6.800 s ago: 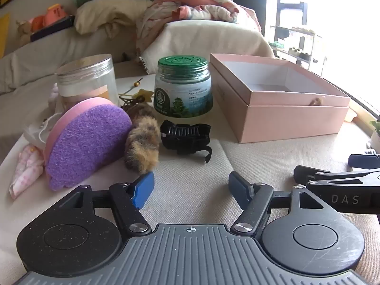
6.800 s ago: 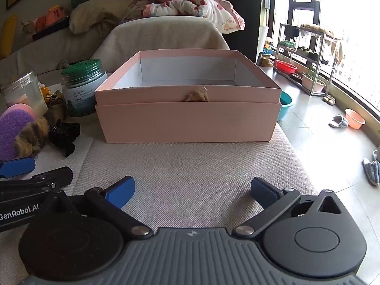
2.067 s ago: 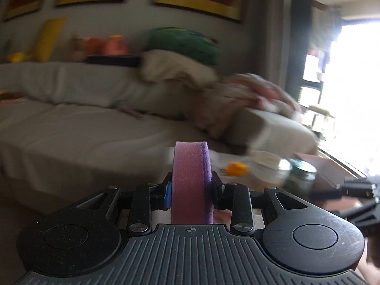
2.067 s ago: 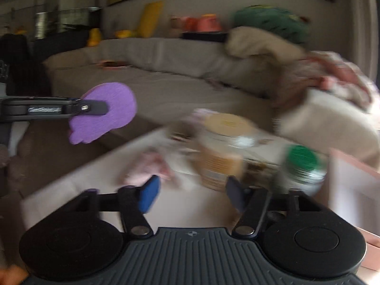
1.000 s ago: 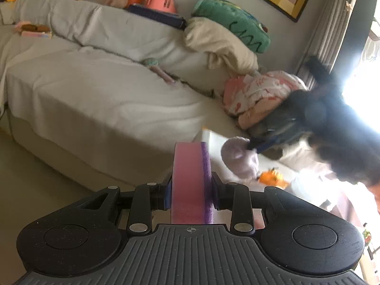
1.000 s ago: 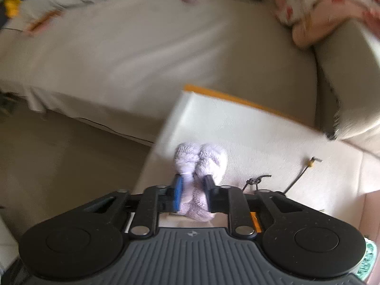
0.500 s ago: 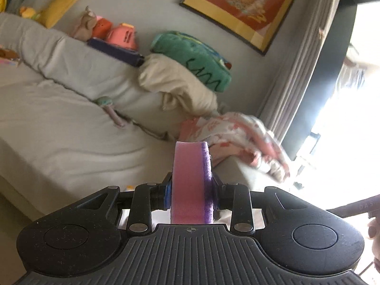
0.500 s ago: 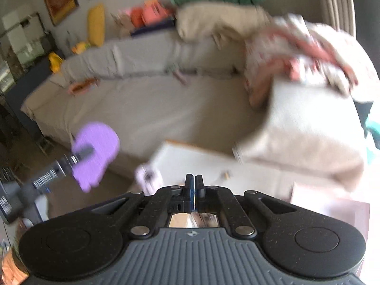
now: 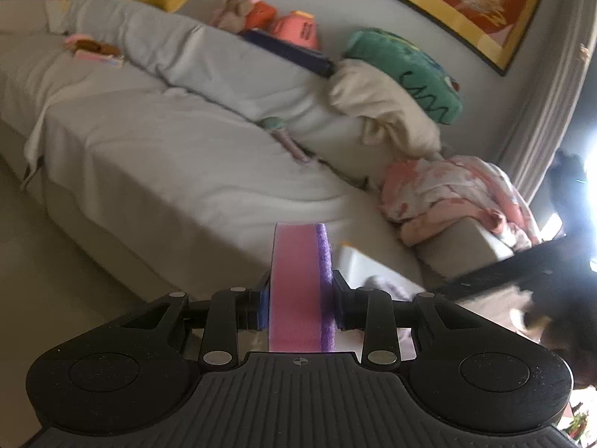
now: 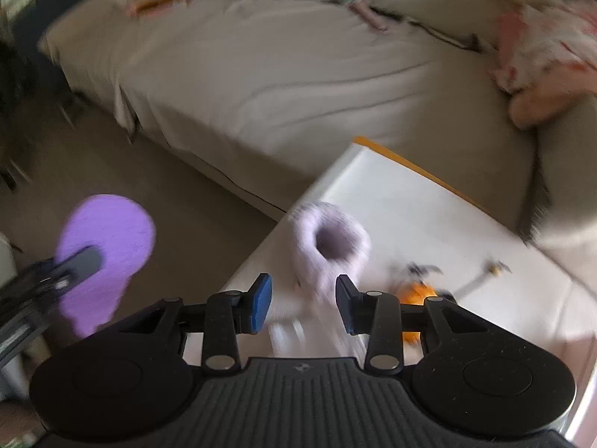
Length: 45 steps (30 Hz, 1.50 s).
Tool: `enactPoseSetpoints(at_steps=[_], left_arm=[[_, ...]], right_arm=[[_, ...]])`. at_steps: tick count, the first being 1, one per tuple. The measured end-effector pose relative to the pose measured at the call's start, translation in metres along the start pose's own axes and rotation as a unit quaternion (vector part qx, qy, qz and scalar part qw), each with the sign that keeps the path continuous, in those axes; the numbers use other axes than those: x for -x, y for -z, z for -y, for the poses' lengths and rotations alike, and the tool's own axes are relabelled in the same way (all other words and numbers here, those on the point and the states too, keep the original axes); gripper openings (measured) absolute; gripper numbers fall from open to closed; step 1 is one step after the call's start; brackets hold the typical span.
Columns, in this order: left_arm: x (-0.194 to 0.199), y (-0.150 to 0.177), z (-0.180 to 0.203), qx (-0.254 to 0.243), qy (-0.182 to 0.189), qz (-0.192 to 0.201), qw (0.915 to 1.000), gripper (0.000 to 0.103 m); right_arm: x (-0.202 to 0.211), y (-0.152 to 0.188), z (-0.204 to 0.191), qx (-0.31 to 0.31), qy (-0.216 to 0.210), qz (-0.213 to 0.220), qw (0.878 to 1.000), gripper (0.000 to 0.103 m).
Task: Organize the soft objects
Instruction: 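Grasp the lavender fuzzy scrunchie with the right tool while the left tool holds the sponge, then carry sponge and scrunchie into the pink box and open both tools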
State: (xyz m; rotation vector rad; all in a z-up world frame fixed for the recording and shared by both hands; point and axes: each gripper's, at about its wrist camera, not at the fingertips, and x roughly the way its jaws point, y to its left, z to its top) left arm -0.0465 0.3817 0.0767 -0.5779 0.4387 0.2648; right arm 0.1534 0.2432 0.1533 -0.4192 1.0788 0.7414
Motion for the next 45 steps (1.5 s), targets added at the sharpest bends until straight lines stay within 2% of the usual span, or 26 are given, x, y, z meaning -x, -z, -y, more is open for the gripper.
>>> enactPoseSetpoints(at_steps=[5, 8, 9, 11, 14, 16, 19, 23, 26, 28, 29, 30, 32, 34, 36, 38, 42, 45], left_arm=[[-0.011, 0.004, -0.024, 0.018, 0.002, -0.025, 0.9995, 0.035], [-0.018, 0.003, -0.029, 0.022, -0.001, -0.033, 0.9992, 0.035], [-0.019, 0.002, -0.028, 0.023, -0.002, -0.031, 0.9993, 0.035], [-0.019, -0.002, -0.022, 0.021, 0.001, -0.023, 0.9995, 0.034], [-0.015, -0.011, 0.006, 0.006, 0.023, 0.004, 0.9997, 0.034], [-0.013, -0.017, 0.039, -0.015, 0.052, 0.018, 0.9983, 0.034], [-0.017, -0.02, 0.1, -0.059, 0.101, 0.018, 0.993, 0.034], [-0.036, -0.008, 0.202, -0.107, 0.194, -0.007, 0.975, 0.034], [-0.056, 0.015, 0.281, -0.137, 0.276, -0.029, 0.951, 0.034], [-0.077, 0.036, 0.327, -0.146, 0.331, -0.065, 0.93, 0.036], [-0.093, 0.052, 0.35, -0.154, 0.343, -0.096, 0.9216, 0.039], [-0.103, 0.068, 0.366, -0.168, 0.333, -0.119, 0.9202, 0.04], [-0.123, 0.101, 0.394, -0.214, 0.287, -0.148, 0.9217, 0.038], [-0.132, 0.126, 0.405, -0.249, 0.26, -0.145, 0.9217, 0.038], [-0.131, 0.135, 0.4, -0.248, 0.255, -0.142, 0.9239, 0.038], [-0.124, 0.127, 0.387, -0.223, 0.266, -0.136, 0.9279, 0.038], [-0.09, 0.087, 0.359, -0.214, 0.261, -0.086, 0.9374, 0.038], [-0.057, 0.073, 0.334, -0.213, 0.261, -0.063, 0.9395, 0.038]], right_arm=[[-0.056, -0.021, -0.024, 0.037, 0.068, -0.029, 0.997, 0.036], [-0.068, -0.024, -0.022, 0.031, 0.071, -0.058, 0.995, 0.013], [-0.062, -0.021, -0.02, 0.031, 0.062, -0.053, 0.996, 0.013], [-0.034, -0.018, -0.016, 0.03, 0.047, -0.022, 0.998, 0.012], [0.038, -0.003, -0.003, 0.034, 0.016, 0.059, 0.998, 0.012], [0.092, 0.017, 0.017, 0.03, 0.01, 0.115, 0.993, 0.012], [0.158, 0.057, 0.063, 0.006, 0.021, 0.178, 0.984, 0.012], [0.212, 0.117, 0.14, -0.058, 0.083, 0.219, 0.97, 0.012], [0.228, 0.159, 0.196, -0.116, 0.128, 0.223, 0.959, 0.012], [0.23, 0.184, 0.227, -0.147, 0.141, 0.224, 0.953, 0.013], [0.227, 0.196, 0.241, -0.162, 0.145, 0.224, 0.95, 0.013], [0.225, 0.208, 0.254, -0.175, 0.147, 0.222, 0.948, 0.013], [0.214, 0.229, 0.277, -0.201, 0.15, 0.21, 0.945, 0.013], [0.198, 0.251, 0.295, -0.228, 0.141, 0.192, 0.944, 0.013], [0.182, 0.266, 0.307, -0.246, 0.129, 0.178, 0.944, 0.013], [0.163, 0.276, 0.314, -0.256, 0.12, 0.167, 0.944, 0.013], [0.143, 0.284, 0.319, -0.27, 0.092, 0.163, 0.945, 0.013], [0.137, 0.272, 0.321, -0.279, 0.033, 0.19, 0.941, 0.015]])
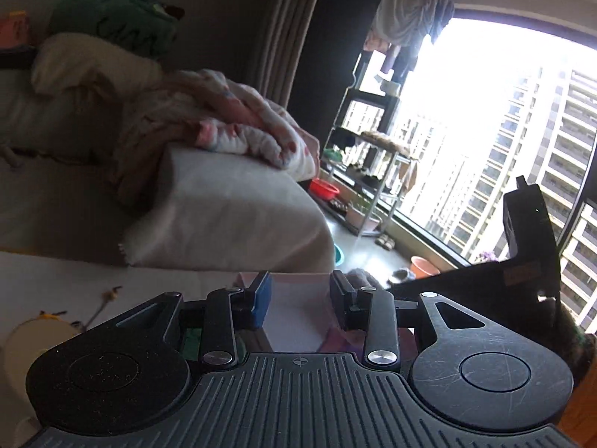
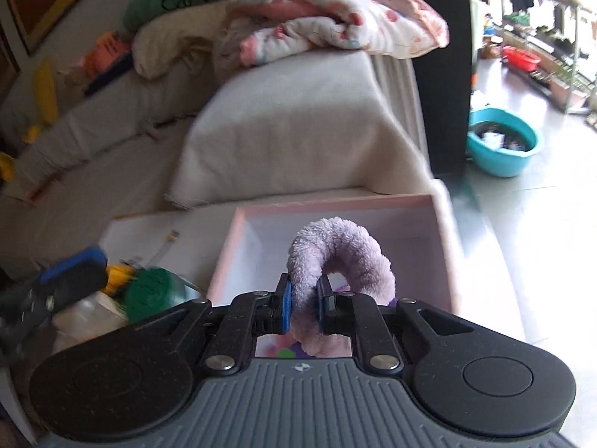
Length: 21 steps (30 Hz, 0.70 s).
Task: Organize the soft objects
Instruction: 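Carry sponge and scrunchie into the pink box and open both tools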
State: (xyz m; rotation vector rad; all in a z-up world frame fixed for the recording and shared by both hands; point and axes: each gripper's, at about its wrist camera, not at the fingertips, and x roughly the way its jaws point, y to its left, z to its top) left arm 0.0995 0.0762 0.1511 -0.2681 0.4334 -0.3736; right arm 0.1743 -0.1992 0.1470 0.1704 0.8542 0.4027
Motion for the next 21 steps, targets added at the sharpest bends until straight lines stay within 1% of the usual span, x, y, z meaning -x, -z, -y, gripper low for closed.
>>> enactPoseSetpoints(at_steps=[2, 3, 4, 5, 6, 8, 9, 11, 13, 15, 17, 19, 21], left_arm=[[0.028, 0.008, -0.01, -0.004, -0.012, 0.012, 0.9998, 0.038], [0.041, 0.012, -0.018, -0.006, -0.026, 0.018, 0.9995, 0.038], [0.051, 0.016, -0.028, -0.005, -0.042, 0.024, 0.9988, 0.038], [0.061, 0.021, -0.039, -0.001, -0.059, 0.029, 0.9978, 0.038], [0.07, 0.025, -0.053, 0.007, -0.077, 0.031, 0.9965, 0.038], [0.091, 0.035, -0.083, 0.035, -0.112, 0.031, 0.9927, 0.038], [0.102, 0.041, -0.099, 0.054, -0.129, 0.03, 0.9897, 0.038], [0.124, 0.053, -0.129, 0.089, -0.163, 0.031, 0.9821, 0.038], [0.142, 0.064, -0.153, 0.116, -0.195, 0.032, 0.9733, 0.038], [0.158, 0.072, -0.17, 0.136, -0.211, 0.033, 0.9674, 0.038], [0.167, 0.079, -0.179, 0.145, -0.216, 0.033, 0.9652, 0.038], [0.172, 0.084, -0.181, 0.138, -0.215, 0.029, 0.9664, 0.038], [0.164, 0.086, -0.178, 0.128, -0.204, 0.02, 0.9704, 0.038]], right_arm=[[-0.001, -0.006, -0.012, -0.014, -0.043, 0.012, 0.999, 0.018], [0.001, -0.007, -0.018, -0.018, -0.05, 0.019, 0.998, 0.025], [0.001, -0.011, -0.025, -0.017, -0.046, 0.025, 0.998, 0.03], [0.005, -0.013, -0.033, -0.009, -0.034, 0.035, 0.999, 0.04], [0.008, -0.012, -0.04, 0.003, -0.018, 0.046, 0.999, 0.045], [0.013, -0.011, -0.052, 0.029, 0.013, 0.066, 0.997, 0.049], [0.016, -0.007, -0.058, 0.041, 0.025, 0.073, 0.996, 0.05], [0.02, 0.002, -0.067, 0.06, 0.037, 0.08, 0.994, 0.052], [0.023, 0.017, -0.077, 0.082, 0.038, 0.084, 0.992, 0.056], [0.025, 0.032, -0.088, 0.099, 0.034, 0.086, 0.991, 0.062], [0.026, 0.051, -0.1, 0.113, 0.032, 0.092, 0.989, 0.064], [0.023, 0.069, -0.11, 0.131, 0.029, 0.106, 0.985, 0.065], [0.019, 0.087, -0.122, 0.158, 0.027, 0.108, 0.981, 0.065]])
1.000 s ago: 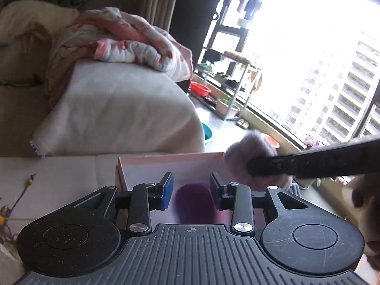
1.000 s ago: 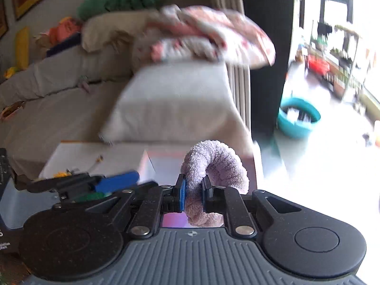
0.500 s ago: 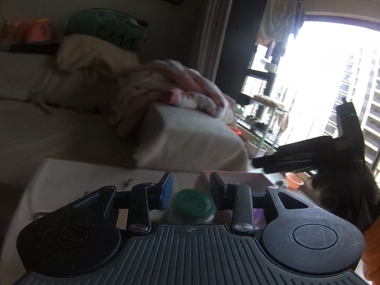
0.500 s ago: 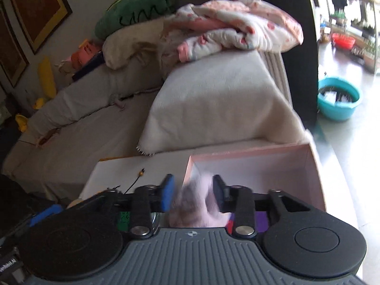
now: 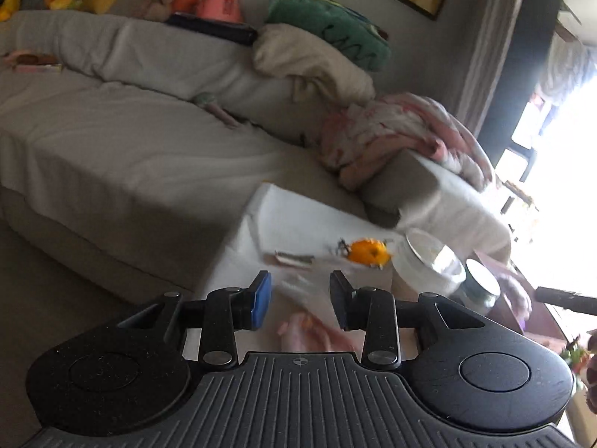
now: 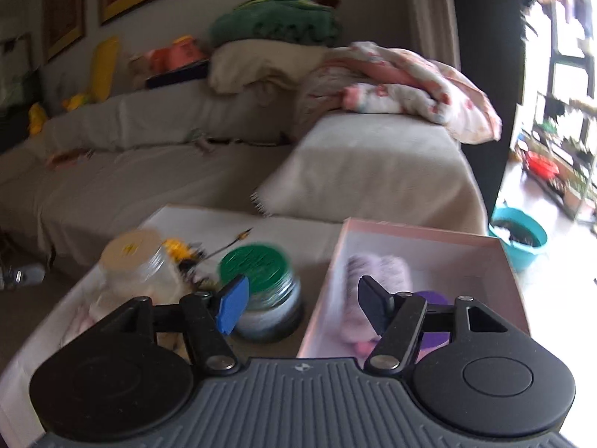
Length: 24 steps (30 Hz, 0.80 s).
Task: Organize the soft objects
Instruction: 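Carry sponge and scrunchie into the pink box and open both tools, then grasp the pink cloth with the left tool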
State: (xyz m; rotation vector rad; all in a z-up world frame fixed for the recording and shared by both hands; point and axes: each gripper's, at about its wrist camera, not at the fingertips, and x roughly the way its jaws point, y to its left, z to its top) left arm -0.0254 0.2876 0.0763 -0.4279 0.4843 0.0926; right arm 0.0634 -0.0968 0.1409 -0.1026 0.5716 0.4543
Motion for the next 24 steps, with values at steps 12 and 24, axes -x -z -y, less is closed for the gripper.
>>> enactPoseSetpoints(at_steps=[12, 24], left_arm=[[-0.025, 0.038, 0.038, -0.109, 0.005, -0.042, 0.9932, 0.038], [-0.026, 0.03, 0.005, 0.008, 0.013, -0.046, 0.9988, 0.038]], right_arm=[[-0.014, 0.067, -0.061, 0.042, -0.068, -0.063, 0.995, 0.065], [-0.01, 0.085, -0.084, 0.085, -0.079, -0.052, 0.992, 0.065]])
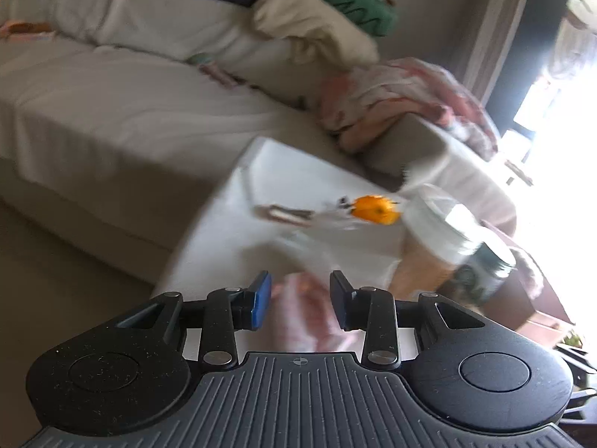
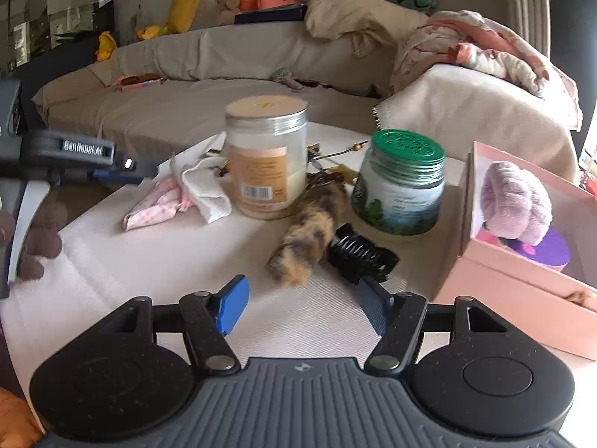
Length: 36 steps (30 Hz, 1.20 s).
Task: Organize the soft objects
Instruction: 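Grasp the pink cloth with the left tool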
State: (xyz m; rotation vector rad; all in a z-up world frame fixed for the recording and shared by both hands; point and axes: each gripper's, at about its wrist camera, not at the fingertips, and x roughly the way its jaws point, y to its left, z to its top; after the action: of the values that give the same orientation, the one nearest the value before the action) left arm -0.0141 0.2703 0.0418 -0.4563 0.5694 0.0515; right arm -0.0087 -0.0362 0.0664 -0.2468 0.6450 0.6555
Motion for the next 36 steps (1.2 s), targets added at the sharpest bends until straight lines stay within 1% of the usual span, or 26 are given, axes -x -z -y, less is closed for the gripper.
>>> enactPoseSetpoints(at_steps=[2, 3, 4, 6, 8, 10, 13, 15, 17, 20, 22, 24, 26, 27, 28, 31, 33, 34, 36], left_arm=[[-0.002, -0.003, 0.005, 0.011, 0.023, -0.011, 0.9996, 0.038], [-0.005, -0.004, 0.005, 0.025, 0.029, -0.017, 0.9991, 0.038], [-0.007, -0.004, 0.005, 0.037, 0.026, -0.024, 0.9987, 0.038], [-0.01, -0.002, 0.005, 0.043, -0.003, -0.031, 0.9986, 0.038], [-0.009, 0.001, 0.003, 0.035, -0.038, -0.028, 0.9983, 0.038], [-0.005, 0.003, -0.003, 0.034, -0.046, -0.024, 0.998, 0.038], [-0.006, 0.002, -0.012, 0.051, -0.039, -0.028, 0.9975, 0.038], [-0.011, 0.001, -0.012, 0.051, -0.02, -0.042, 0.9976, 0.038], [-0.017, 0.004, -0.004, 0.039, 0.005, -0.056, 0.9977, 0.038], [-0.024, 0.01, 0.018, -0.015, 0.016, -0.064, 0.9977, 0.038], [-0.029, 0.016, 0.036, -0.071, 0.004, -0.068, 0.9952, 0.04], [-0.032, 0.024, 0.053, -0.14, -0.027, -0.065, 0.9877, 0.041], [-0.033, 0.029, 0.063, -0.186, -0.053, -0.062, 0.9792, 0.041], [-0.033, 0.03, 0.063, -0.195, -0.061, -0.061, 0.977, 0.041], [-0.033, 0.031, 0.062, -0.197, -0.064, -0.059, 0.9765, 0.041], [-0.03, 0.027, 0.052, -0.18, -0.057, -0.058, 0.9803, 0.04], [-0.026, 0.026, 0.045, -0.171, -0.043, -0.06, 0.9826, 0.032], [-0.023, 0.025, 0.042, -0.166, -0.041, -0.061, 0.9834, 0.021], [-0.016, 0.024, 0.031, -0.153, -0.033, -0.061, 0.9857, 0.02]], right_arm=[[-0.004, 0.003, -0.006, 0.007, 0.002, -0.004, 1.0, 0.065], [-0.005, 0.005, -0.009, 0.011, 0.004, -0.005, 1.0, 0.065], [-0.007, 0.008, -0.012, 0.016, 0.006, -0.006, 1.0, 0.065], [-0.008, 0.012, -0.019, 0.027, 0.009, -0.003, 1.0, 0.065], [-0.007, 0.018, -0.025, 0.043, 0.01, 0.002, 0.999, 0.065], [-0.007, 0.024, -0.03, 0.058, 0.008, 0.002, 0.998, 0.065], [-0.007, 0.026, -0.032, 0.062, 0.006, 0.008, 0.998, 0.066], [-0.009, 0.025, -0.029, 0.053, 0.002, 0.006, 0.999, 0.068], [-0.009, 0.025, -0.027, 0.045, 0.0, 0.004, 0.999, 0.069], [-0.01, 0.026, -0.024, 0.035, -0.002, 0.002, 0.999, 0.071], [-0.01, 0.026, -0.023, 0.03, -0.002, 0.001, 1.0, 0.072], [-0.012, 0.024, -0.022, 0.025, -0.003, -0.001, 1.0, 0.074], [-0.012, 0.024, -0.021, 0.02, -0.004, -0.003, 1.0, 0.075], [-0.012, 0.025, -0.021, 0.018, -0.004, -0.003, 1.0, 0.075], [-0.012, 0.024, -0.02, 0.015, -0.005, -0.004, 1.0, 0.075], [-0.013, 0.024, -0.019, 0.009, -0.005, -0.006, 1.0, 0.077], [-0.014, 0.024, -0.017, 0.004, -0.007, -0.007, 1.0, 0.077], [-0.014, 0.024, -0.017, 0.003, -0.008, -0.007, 1.0, 0.077], [-0.013, 0.024, -0.018, 0.005, -0.007, -0.007, 1.0, 0.077]])
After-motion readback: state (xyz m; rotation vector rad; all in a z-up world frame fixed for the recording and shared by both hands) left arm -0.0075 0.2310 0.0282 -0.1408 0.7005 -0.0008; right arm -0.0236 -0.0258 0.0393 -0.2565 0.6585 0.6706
